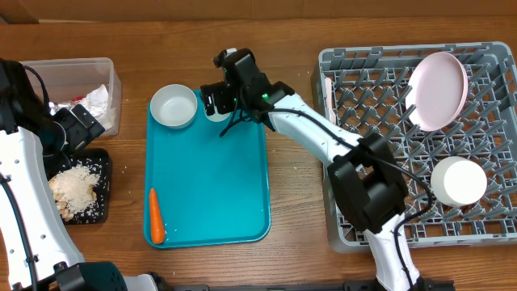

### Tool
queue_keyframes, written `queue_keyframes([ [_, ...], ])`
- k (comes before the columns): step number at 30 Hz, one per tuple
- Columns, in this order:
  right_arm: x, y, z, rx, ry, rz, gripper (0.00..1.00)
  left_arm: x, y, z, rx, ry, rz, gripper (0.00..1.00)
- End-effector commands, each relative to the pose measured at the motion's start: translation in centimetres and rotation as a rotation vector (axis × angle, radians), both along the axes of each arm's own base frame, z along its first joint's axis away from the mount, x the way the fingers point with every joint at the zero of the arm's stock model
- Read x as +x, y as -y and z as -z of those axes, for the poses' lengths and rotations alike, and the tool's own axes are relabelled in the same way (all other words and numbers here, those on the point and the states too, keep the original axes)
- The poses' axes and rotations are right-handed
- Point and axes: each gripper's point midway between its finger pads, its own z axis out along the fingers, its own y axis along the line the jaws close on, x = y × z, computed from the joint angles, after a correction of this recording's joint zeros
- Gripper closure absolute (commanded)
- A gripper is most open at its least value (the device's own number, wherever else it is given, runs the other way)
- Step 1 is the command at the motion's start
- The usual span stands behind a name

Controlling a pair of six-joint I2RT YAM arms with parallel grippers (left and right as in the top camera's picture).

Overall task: Sort waste into correct bins and load items into the dishwasher rack
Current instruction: 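Move the right gripper to the white cup on the teal tray, then grasp the white cup with the right gripper and lift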

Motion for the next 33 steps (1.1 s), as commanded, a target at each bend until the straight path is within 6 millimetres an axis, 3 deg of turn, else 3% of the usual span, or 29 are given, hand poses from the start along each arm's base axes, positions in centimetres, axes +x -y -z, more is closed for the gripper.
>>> queue_keyframes([
  [1,0.2,-0.8,-0.2,-0.002,0.036,-0.021,0.00,-0.1,-0.3,0.0,0.006,-0.002,-0.023,0.00],
  [12,0.1,-1.9,1.2,-0.018,0.062,-0.054,0.00,-0.1,-0.3,0.0,0.006,-0.002,-0.023,0.00],
  [33,0.8,-1.5,2.1,-0.044,0.080,-0.022,0.00,-0.1,-0.3,0.0,0.006,-0.002,-0.023,0.00],
])
